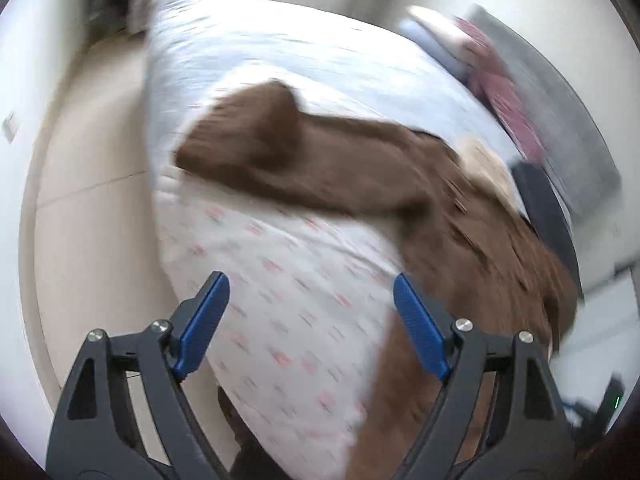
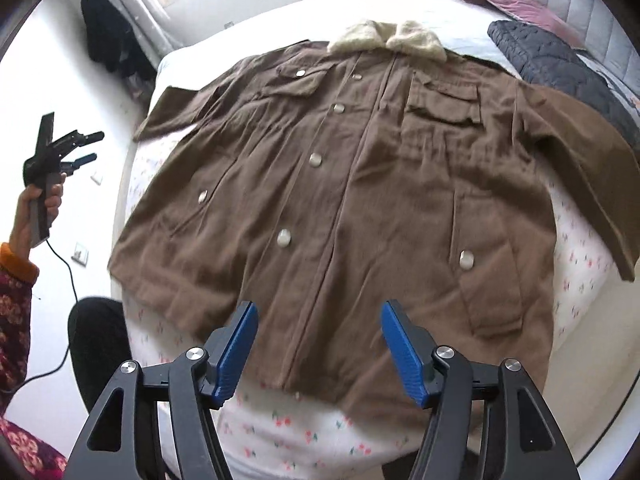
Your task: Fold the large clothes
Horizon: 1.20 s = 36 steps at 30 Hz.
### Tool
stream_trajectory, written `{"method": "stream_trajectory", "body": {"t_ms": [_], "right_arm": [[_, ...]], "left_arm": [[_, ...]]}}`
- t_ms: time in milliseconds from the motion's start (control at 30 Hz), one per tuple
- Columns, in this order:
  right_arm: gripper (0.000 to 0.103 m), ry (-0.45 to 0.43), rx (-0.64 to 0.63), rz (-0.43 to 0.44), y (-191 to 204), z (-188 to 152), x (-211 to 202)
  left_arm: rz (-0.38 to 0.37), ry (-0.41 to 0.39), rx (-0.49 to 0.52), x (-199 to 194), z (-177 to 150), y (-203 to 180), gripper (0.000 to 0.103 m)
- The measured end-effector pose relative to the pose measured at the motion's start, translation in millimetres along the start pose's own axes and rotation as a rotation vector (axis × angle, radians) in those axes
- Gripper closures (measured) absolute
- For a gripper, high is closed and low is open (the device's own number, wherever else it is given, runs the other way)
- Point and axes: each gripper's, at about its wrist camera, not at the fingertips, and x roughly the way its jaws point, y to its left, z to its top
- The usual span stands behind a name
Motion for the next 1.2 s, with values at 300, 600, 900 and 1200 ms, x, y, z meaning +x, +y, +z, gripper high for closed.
{"method": "stream_trajectory", "body": {"t_ms": [300,600,900,1200], "right_arm": [[0.038,0.0,0.022,-0.02,1.6,46.1,24.5],[0.038,0.038,0.024,-0.069,-4.0,67.3,48.2],[0.038,0.037,-0.045,-0.096,4.7,90.3,66.4],[0.038,0.033,0.021,-0.067,-18.0,102.8,91.9]], "left_arm": [[0.064,0.001,-0.31,85.2,56.0,99.2,0.019],[-0.133,-0.003,-0.578,126.0,60.2,136.5,0.031],[0.069,-0.32,-0.369,69.2,76.6,87.5,0.096],[0.559,-0.178,-0.217,114.1,84.0,78.7,0.069]]}}
